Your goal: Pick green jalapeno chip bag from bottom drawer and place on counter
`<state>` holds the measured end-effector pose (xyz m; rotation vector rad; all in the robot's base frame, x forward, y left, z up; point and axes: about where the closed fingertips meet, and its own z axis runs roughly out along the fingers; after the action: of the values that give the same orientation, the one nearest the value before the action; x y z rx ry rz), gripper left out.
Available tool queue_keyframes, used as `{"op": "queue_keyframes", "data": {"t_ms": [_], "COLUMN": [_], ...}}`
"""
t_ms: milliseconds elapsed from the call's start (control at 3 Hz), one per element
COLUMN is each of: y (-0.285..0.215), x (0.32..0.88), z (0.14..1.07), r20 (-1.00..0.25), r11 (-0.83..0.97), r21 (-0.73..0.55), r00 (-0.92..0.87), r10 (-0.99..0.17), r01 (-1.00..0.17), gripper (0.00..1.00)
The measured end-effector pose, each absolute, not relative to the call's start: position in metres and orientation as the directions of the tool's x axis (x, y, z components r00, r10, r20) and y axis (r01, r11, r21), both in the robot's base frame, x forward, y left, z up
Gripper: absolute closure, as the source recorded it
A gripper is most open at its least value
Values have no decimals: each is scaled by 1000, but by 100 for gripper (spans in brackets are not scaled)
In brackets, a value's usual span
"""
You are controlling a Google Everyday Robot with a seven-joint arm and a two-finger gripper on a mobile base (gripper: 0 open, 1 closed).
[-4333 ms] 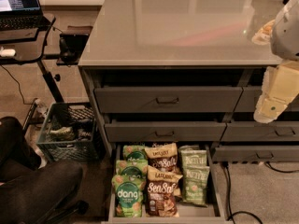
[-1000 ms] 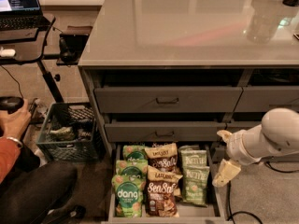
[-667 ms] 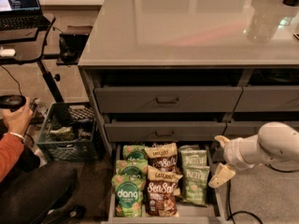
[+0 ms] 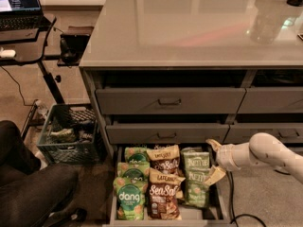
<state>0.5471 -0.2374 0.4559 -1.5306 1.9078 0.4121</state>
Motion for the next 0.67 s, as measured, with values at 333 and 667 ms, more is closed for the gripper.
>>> {"op": "queue_keyframes", "data": {"t_ms": [333, 667], "y": [-237, -249], "x": [548, 564], "z": [455, 429], "r20": [-655, -630], "r11": [269, 291], "r21": [-151, -185], "r00": [-108, -114], "r10": [-748, -768], "r01": [-951, -939], "gripper": [0, 0]}}
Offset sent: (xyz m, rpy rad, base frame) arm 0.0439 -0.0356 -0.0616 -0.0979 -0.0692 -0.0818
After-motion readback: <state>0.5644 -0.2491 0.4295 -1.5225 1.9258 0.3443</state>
